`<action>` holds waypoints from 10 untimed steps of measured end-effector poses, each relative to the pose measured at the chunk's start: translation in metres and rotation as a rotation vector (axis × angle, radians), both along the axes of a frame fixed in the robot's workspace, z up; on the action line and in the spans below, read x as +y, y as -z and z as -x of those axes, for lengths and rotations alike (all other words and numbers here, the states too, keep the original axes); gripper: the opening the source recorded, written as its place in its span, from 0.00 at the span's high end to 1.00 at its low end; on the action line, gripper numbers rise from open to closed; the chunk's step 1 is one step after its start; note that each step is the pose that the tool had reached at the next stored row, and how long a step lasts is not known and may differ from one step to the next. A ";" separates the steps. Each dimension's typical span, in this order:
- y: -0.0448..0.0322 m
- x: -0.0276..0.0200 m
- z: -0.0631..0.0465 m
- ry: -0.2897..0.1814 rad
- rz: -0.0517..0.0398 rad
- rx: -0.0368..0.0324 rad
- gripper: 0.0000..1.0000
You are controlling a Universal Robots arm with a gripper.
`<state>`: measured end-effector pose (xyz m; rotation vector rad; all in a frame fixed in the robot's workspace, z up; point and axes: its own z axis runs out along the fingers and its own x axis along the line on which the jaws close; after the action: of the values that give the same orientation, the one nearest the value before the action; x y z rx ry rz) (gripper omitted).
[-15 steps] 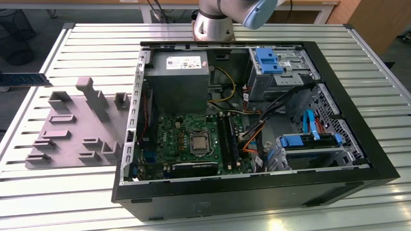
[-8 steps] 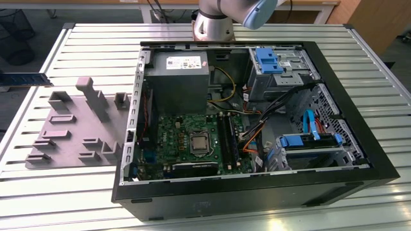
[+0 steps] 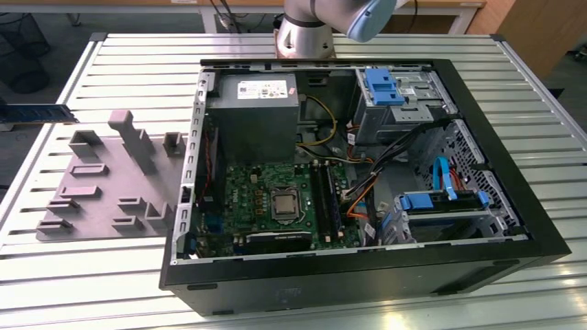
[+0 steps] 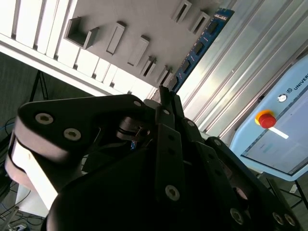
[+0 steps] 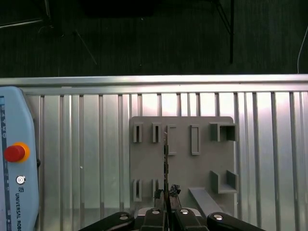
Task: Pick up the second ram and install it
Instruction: 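Pick up the second ram and move it above second insertion slot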
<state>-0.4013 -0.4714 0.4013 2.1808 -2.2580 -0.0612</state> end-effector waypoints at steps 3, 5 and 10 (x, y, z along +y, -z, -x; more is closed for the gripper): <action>0.0000 0.0000 -0.001 0.000 0.0000 -0.0001 0.86; 0.0000 0.0000 -0.002 0.000 0.0001 0.0000 0.86; 0.0000 0.0000 -0.006 0.000 0.0000 0.0000 0.86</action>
<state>-0.3952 -0.4714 0.4013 2.1808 -2.2580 -0.0612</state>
